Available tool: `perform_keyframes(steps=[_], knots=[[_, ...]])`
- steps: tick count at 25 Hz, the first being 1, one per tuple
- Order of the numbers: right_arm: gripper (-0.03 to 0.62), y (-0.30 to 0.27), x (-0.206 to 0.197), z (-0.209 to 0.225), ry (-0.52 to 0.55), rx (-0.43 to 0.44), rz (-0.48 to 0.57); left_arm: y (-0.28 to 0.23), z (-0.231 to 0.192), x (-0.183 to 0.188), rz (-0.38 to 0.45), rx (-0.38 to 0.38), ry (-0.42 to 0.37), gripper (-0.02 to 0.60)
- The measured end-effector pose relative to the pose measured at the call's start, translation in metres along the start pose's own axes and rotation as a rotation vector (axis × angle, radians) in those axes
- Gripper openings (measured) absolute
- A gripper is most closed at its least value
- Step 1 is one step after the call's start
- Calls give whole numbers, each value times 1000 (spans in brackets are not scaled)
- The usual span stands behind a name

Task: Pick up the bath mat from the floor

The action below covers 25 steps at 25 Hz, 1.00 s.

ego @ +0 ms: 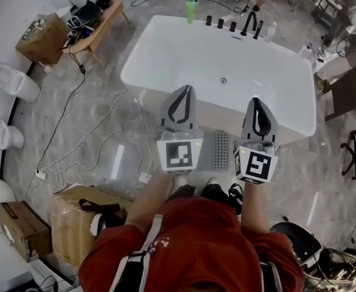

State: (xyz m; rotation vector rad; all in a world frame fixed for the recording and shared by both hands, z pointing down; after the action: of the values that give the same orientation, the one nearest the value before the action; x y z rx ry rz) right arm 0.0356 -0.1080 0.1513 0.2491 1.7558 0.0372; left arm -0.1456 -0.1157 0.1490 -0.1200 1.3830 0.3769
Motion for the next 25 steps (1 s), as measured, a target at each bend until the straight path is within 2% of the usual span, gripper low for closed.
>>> perform_keyframes(steps=[3, 9, 13, 21, 25], knots=[[12, -4, -2, 6, -2, 10, -1, -3, 2, -8, -27, -4, -40, 15], [12, -7, -4, 27, -11, 13, 7, -8, 10, -4, -15, 45, 26, 15], [12, -11, -5, 38, -27, 11, 3, -12, 15, -1, -21, 42, -11, 15], [14, -13, -21, 40, -41, 27, -28, -13, 20, -13, -63, 47, -29, 15], [12, -15, -29, 37, -44, 45, -45, -12, 25, -15, -71, 61, -7, 15]])
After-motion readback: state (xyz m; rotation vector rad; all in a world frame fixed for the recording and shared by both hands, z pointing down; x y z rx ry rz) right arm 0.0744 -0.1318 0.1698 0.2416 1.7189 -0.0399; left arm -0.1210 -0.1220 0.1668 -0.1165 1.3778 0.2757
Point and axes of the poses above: the fingertips, and each gripper's own axes: y backward along the fingers, z to its right, x out of its top, the point moved 4 cm from there along y, backward along the fingers, and after that the axes turned 5 degrees about -x, right-handed, at the moved point
